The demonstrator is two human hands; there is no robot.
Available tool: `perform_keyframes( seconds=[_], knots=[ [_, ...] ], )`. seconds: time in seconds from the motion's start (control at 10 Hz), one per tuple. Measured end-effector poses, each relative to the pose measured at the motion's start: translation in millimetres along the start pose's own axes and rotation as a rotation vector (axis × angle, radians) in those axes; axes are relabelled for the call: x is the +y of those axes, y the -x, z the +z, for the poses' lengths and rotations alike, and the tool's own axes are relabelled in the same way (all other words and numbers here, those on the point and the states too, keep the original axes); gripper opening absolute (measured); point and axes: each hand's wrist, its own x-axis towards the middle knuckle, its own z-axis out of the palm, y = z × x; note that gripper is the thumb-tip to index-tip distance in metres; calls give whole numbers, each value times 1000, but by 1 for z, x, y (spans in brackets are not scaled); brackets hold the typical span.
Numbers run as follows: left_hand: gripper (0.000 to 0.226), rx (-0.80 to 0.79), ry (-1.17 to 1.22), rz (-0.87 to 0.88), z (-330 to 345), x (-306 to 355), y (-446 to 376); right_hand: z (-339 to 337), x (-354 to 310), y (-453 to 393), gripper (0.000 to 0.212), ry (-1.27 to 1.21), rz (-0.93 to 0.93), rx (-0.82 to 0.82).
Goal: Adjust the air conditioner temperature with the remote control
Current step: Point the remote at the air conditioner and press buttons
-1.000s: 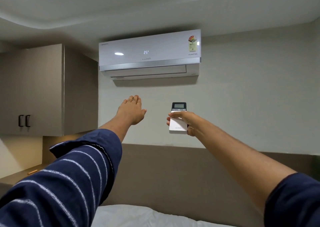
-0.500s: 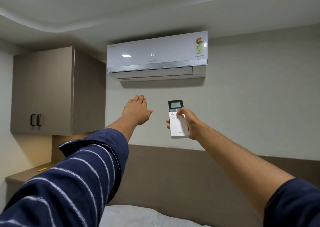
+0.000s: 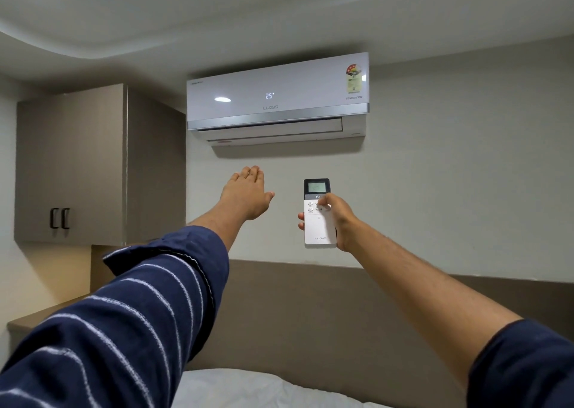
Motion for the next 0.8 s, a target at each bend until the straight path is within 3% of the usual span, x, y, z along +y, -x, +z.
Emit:
perform_keyframes(
  seconds=[0.8],
  knots=[
    [68,-5,-37,-2,-1,-5,8,4,8,12,22,55,-34,-13]
  ],
)
